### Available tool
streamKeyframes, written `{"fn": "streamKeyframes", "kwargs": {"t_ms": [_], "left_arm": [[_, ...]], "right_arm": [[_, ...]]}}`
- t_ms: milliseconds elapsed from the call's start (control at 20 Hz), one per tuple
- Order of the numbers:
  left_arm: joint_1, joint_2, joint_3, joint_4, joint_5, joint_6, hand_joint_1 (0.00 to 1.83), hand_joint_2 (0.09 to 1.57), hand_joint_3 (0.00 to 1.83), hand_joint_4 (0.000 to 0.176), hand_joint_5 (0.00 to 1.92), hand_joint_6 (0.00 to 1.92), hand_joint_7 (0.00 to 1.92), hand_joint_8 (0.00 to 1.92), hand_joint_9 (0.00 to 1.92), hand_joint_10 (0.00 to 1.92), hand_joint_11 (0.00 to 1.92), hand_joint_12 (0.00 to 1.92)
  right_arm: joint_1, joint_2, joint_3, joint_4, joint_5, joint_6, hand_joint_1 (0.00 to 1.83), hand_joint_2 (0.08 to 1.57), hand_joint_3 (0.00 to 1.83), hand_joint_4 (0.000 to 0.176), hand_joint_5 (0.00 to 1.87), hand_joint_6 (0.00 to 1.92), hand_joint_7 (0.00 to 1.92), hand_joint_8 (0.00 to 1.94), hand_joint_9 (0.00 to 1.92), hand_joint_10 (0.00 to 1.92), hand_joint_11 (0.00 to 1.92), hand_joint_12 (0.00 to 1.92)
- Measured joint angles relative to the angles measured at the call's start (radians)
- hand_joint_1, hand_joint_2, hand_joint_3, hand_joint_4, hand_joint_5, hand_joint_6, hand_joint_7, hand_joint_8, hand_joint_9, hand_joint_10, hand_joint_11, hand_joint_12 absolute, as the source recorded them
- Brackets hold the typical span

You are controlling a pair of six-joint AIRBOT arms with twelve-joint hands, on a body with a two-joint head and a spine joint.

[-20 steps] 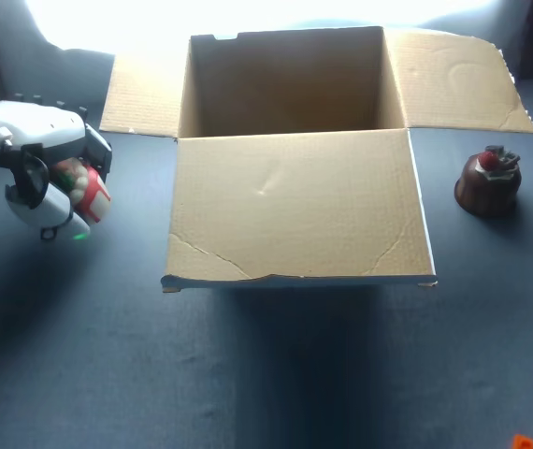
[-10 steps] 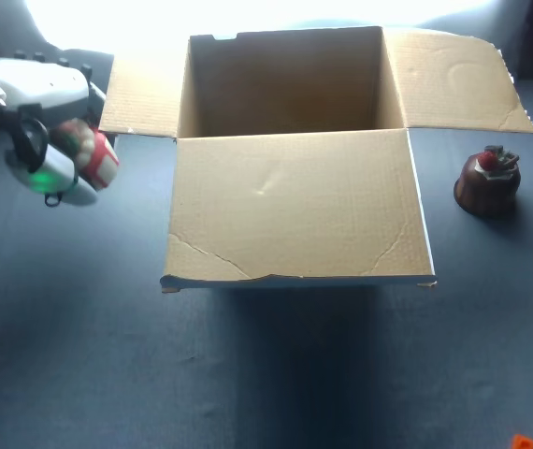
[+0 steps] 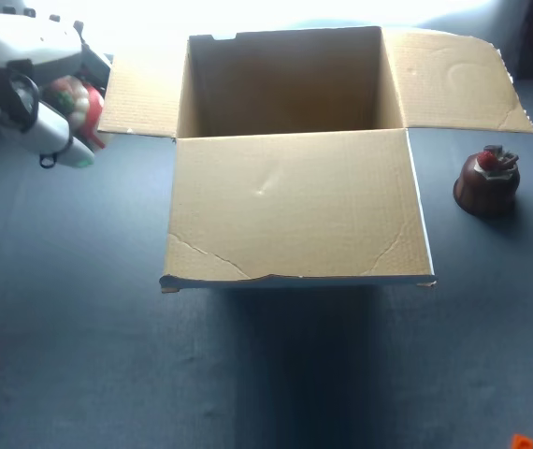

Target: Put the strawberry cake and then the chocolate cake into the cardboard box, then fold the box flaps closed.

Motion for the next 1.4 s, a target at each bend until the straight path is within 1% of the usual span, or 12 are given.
{"fn": "streamKeyframes", "kwargs": {"t_ms": [200, 500, 650, 750, 850, 1000, 1100, 1150, 1200, 1250, 1300, 1400], "left_arm": [[-0.036, 0.006, 0.028, 0.0, 0.015, 0.021, 1.14, 1.31, 0.0, 0.0, 0.69, 1.28, 0.59, 1.77, 0.31, 1.76, 0.26, 1.92], [-0.077, 0.005, 0.047, 0.0, 0.018, 0.025, 1.15, 1.29, 0.0, 0.0, 0.7, 1.27, 0.64, 1.69, 0.36, 1.66, 0.28, 1.92], [-0.109, 0.005, 0.054, 0.0, 0.019, 0.028, 1.15, 1.3, 0.0, 0.0, 0.71, 1.25, 0.59, 1.76, 0.32, 1.72, 0.27, 1.92], [-0.131, 0.005, 0.054, 0.0, 0.019, 0.028, 1.14, 1.3, 0.0, 0.0, 0.69, 1.28, 0.62, 1.72, 0.34, 1.71, 0.26, 1.92], [-0.156, 0.005, 0.054, 0.0, 0.018, 0.028, 1.13, 1.31, 0.0, 0.0, 0.67, 1.32, 0.6, 1.75, 0.32, 1.73, 0.24, 1.92], [-0.18, 0.005, 0.054, 0.0, 0.022, 0.027, 1.15, 1.29, 0.0, 0.0, 0.71, 1.26, 0.61, 1.73, 0.32, 1.72, 0.26, 1.92], [-0.196, 0.006, 0.054, 0.0, 0.034, 0.011, 1.17, 1.28, 0.0, 0.0, 0.76, 1.17, 0.62, 1.73, 0.34, 1.7, 0.29, 1.92], [-0.202, 0.006, 0.054, 0.0, 0.035, -0.005, 1.16, 1.28, 0.0, 0.0, 0.75, 1.21, 0.61, 1.72, 0.35, 1.7, 0.3, 1.92], [-0.207, 0.006, 0.054, 0.0, 0.036, -0.024, 1.16, 1.28, 0.0, 0.0, 0.75, 1.21, 0.61, 1.72, 0.35, 1.7, 0.3, 1.92], [-0.21, 0.006, 0.054, 0.0, 0.036, -0.043, 1.16, 1.28, 0.0, 0.0, 0.74, 1.22, 0.61, 1.73, 0.35, 1.71, 0.31, 1.92], [-0.219, 0.006, 0.052, 0.0, 0.04, -0.071, 1.17, 1.29, 0.0, 0.0, 0.74, 1.19, 0.6, 1.75, 0.32, 1.76, 0.29, 1.92], [-0.229, 0.01, 0.048, 0.0, 0.042, -0.105, 1.17, 1.28, 0.0, 0.0, 0.74, 1.19, 0.62, 1.74, 0.32, 1.73, 0.28, 1.92]], "right_arm": [[0.0, 0.0, 0.0, 0.0, 0.0, 0.0, 0.38, 1.11, 0.0, 0.0, 0.0, 0.0, 0.1, 0.0, 0.08, 0.01, 0.0, 0.03], [0.0, 0.0, 0.0, 0.0, 0.0, 0.0, 0.4, 1.1, 0.0, 0.0, 0.02, 0.0, 0.11, 0.0, 0.08, 0.0, 0.01, 0.0], [0.0, 0.0, 0.0, 0.0, 0.0, -0.001, 0.38, 1.1, 0.0, 0.0, 0.01, 0.0, 0.11, 0.0, 0.07, 0.0, 0.0, 0.0], [0.0, 0.0, 0.0, 0.0, 0.0, -0.001, 0.38, 1.1, 0.0, 0.0, 0.01, 0.0, 0.09, 0.0, 0.08, 0.0, 0.02, 0.01], [0.0, 0.0, 0.0, 0.0, 0.0, -0.001, 0.39, 1.1, 0.0, 0.0, 0.02, 0.01, 0.09, 0.0, 0.08, 0.01, 0.02, 0.01], [0.0, 0.0, 0.0, 0.0, 0.0, -0.002, 0.42, 1.1, 0.0, 0.0, 0.03, 0.01, 0.1, 0.0, 0.09, 0.01, 0.02, 0.01], [0.0, 0.0, 0.0, 0.0, 0.0, -0.002, 0.42, 1.1, 0.0, 0.0, 0.02, 0.0, 0.07, 0.0, 0.1, 0.01, 0.03, 0.03], [0.0, 0.0, 0.0, 0.0, 0.0, -0.002, 0.42, 1.1, 0.0, 0.0, 0.03, 0.0, 0.08, 0.0, 0.12, 0.0, 0.0, 0.19], [0.0, 0.0, 0.0, 0.0, 0.0, -0.002, 0.42, 1.1, 0.0, 0.0, 0.03, 0.0, 0.08, 0.0, 0.12, 0.0, 0.0, 0.19], [0.0, 0.0, 0.0, 0.0, 0.001, -0.002, 0.44, 1.1, 0.0, 0.0, 0.04, 0.0, 0.1, 0.01, 0.14, 0.01, 0.0, 0.29], [0.0, 0.0, 0.0, 0.0, 0.005, -0.002, 0.42, 1.09, 0.0, 0.0, 0.04, 0.0, 0.1, 0.0, 0.13, 0.0, 0.0, 0.27], [0.0, 0.0, 0.0, 0.0, 0.008, -0.002, 0.41, 1.09, 0.0, 0.0, 0.04, 0.0, 0.1, 0.0, 0.12, 0.0, 0.0, 0.27]]}}
